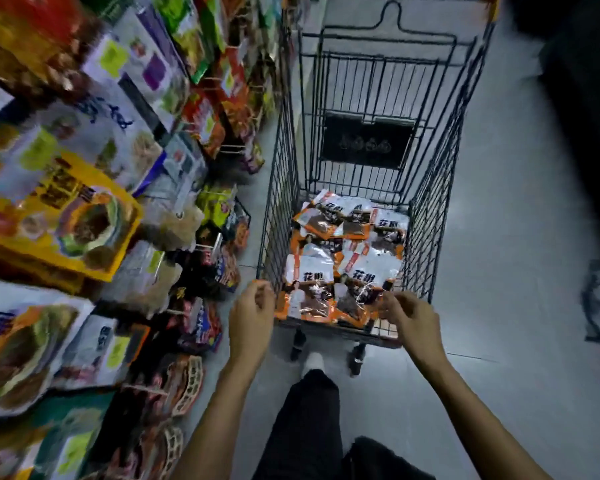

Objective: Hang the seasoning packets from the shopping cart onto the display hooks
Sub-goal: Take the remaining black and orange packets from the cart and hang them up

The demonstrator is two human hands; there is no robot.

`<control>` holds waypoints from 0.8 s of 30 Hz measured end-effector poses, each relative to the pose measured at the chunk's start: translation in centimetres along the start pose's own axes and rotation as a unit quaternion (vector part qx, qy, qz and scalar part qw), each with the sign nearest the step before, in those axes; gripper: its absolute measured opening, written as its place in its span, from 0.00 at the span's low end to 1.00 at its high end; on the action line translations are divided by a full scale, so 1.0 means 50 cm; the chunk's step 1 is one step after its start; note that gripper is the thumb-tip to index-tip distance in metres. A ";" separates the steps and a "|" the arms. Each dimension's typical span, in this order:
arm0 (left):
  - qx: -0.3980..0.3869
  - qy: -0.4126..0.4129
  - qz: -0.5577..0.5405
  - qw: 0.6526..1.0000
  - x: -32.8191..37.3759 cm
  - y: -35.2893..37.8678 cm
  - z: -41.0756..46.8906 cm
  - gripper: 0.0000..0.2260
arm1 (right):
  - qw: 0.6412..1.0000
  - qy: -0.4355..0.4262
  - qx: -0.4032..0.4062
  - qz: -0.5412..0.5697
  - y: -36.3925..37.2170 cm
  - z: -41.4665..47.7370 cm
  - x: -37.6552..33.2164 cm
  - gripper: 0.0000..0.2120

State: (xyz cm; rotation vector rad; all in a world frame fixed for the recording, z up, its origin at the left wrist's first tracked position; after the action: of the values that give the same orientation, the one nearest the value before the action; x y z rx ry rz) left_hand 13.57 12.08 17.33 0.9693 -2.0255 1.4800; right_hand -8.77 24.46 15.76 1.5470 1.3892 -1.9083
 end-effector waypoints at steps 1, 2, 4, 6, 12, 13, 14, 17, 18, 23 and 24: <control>-0.002 -0.005 -0.002 1.000 0.017 0.008 0.041 0.09 | 1.000 0.004 0.008 -0.008 0.014 0.035 0.007 0.10; 0.002 -0.003 0.001 1.000 0.031 0.017 0.082 0.09 | 1.000 0.008 0.012 -0.014 0.028 0.069 0.015 0.09; 0.018 0.007 0.030 0.999 0.055 0.035 0.160 0.10 | 0.999 0.034 0.010 -0.003 0.059 0.135 0.042 0.09; 0.028 0.002 0.067 0.997 0.073 0.056 0.233 0.14 | 0.997 0.071 0.007 0.012 0.088 0.198 0.079 0.09; -0.014 -0.019 0.110 0.994 0.087 0.135 0.398 0.25 | 0.983 0.156 0.031 -0.089 0.129 0.351 0.250 0.16; -0.019 -0.022 0.115 0.993 0.086 0.149 0.416 0.25 | 0.979 0.176 0.026 -0.101 0.134 0.363 0.284 0.17; -0.019 -0.022 0.120 0.992 0.086 0.162 0.430 0.25 | 0.974 0.193 0.019 -0.113 0.140 0.372 0.317 0.19; -0.006 -0.009 0.139 0.990 0.080 0.193 0.456 0.23 | 0.963 0.228 -0.003 -0.141 0.160 0.390 0.399 0.21; 0.001 0.000 0.143 0.990 0.078 0.199 0.461 0.21 | 0.961 0.238 -0.007 -0.139 0.167 0.398 0.420 0.22; 0.055 0.063 0.135 0.987 0.073 0.211 0.470 0.13 | 0.950 0.286 0.004 -0.127 0.195 0.444 0.492 0.27; 0.059 0.071 0.130 0.987 0.073 0.212 0.470 0.12 | 0.945 0.299 0.011 -0.130 0.199 0.450 0.498 0.30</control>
State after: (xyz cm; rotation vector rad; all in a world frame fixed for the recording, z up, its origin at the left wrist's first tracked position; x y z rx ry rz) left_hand 4.30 -9.22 5.63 0.6393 -2.0393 1.7679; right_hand -23.30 9.05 -12.14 2.1639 1.8984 -1.6475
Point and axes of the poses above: each hand's wrist, its own z-axis towards the middle knuckle, its own y-axis out of the palm, x = y × z, the point moved 2 cm from there along z, towards the middle knuckle, and after that the axes turned 15 degrees about -y, right-handed, at the moved point
